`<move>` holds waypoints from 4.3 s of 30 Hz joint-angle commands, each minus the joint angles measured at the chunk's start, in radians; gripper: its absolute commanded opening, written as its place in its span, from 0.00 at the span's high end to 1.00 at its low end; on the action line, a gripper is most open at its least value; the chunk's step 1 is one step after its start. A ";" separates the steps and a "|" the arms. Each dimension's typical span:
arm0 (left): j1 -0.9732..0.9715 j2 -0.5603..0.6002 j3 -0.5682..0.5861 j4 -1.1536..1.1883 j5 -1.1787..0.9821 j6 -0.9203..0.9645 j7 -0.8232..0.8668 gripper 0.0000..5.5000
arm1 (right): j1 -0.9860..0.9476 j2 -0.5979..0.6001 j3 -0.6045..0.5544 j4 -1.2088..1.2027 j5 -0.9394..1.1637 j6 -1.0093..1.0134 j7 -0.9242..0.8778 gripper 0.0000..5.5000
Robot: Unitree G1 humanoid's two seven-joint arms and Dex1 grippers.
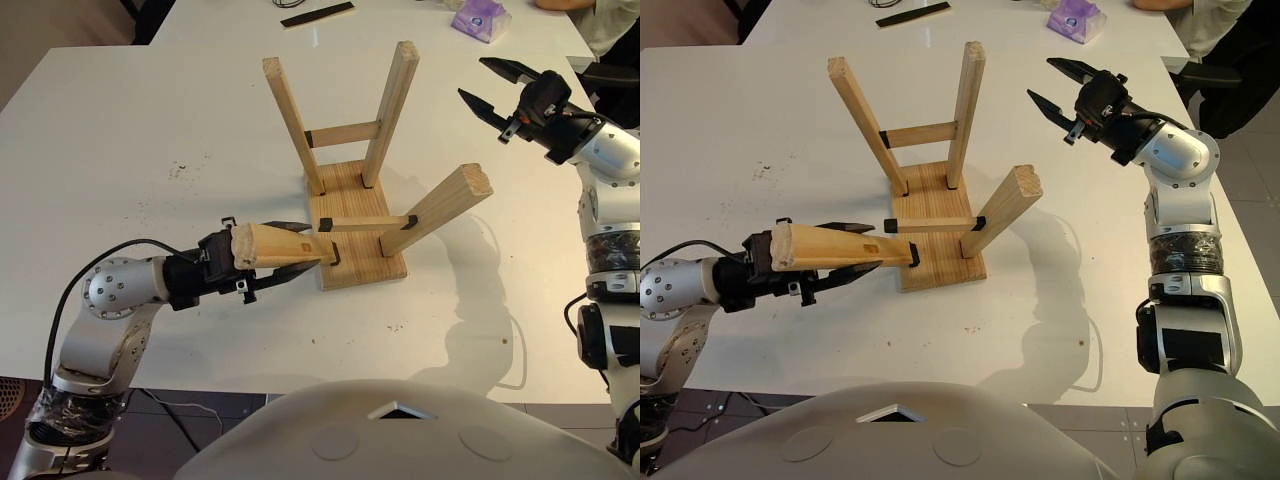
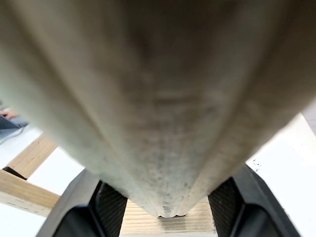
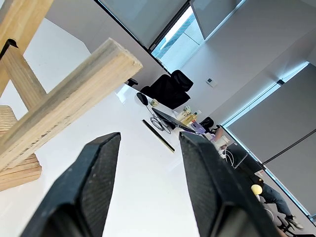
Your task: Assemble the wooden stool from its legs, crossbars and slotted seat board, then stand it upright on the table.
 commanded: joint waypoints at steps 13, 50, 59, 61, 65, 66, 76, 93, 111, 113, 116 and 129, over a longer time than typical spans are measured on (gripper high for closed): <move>-0.014 0.123 -0.052 0.091 0.000 0.186 -0.090 0.63 | 0.045 0.006 -0.003 -0.065 -0.007 0.021 -0.024 0.61; -0.339 -0.034 -0.355 0.340 0.096 0.524 0.272 0.63 | 0.092 0.168 -0.024 -0.726 0.362 0.654 -0.165 0.61; -0.364 -0.064 -0.356 0.355 0.103 0.554 0.305 0.63 | 0.100 0.191 0.035 -1.055 0.596 0.941 -0.311 0.61; -0.365 -0.065 -0.354 0.352 0.103 0.558 0.305 0.63 | 0.105 0.202 0.046 -1.064 0.583 0.952 -0.331 0.61; -0.372 -0.072 -0.342 0.356 0.086 0.576 0.300 0.63 | 0.109 0.245 0.111 -1.009 0.471 0.953 -0.406 0.61; -0.377 -0.074 -0.341 0.360 0.083 0.581 0.297 0.63 | 0.100 0.261 0.134 -0.985 0.441 0.949 -0.422 0.61; -0.420 -0.094 -0.350 0.418 0.105 0.588 0.290 0.63 | 0.049 0.384 0.319 -0.711 0.182 0.944 -0.494 0.61; -0.448 -0.144 -0.328 0.510 0.139 0.584 0.334 0.63 | 0.119 0.493 0.263 -0.607 0.222 1.043 -0.456 0.61; -0.459 -0.177 -0.291 0.457 0.106 0.631 0.332 0.62 | 0.030 0.463 0.273 -0.261 0.048 0.868 -0.395 0.61; -0.454 -0.179 -0.291 0.448 0.106 0.639 0.336 0.62 | 0.091 0.448 0.336 -0.226 -0.008 0.830 -0.376 0.61; -0.452 -0.186 -0.292 0.468 0.117 0.639 0.342 0.62 | 0.124 0.448 0.373 -0.214 -0.049 0.786 -0.368 0.61; -0.382 -0.157 -0.300 0.404 0.107 0.661 0.321 0.62 | -0.161 0.470 -0.141 -0.469 0.715 1.085 -0.292 0.61</move>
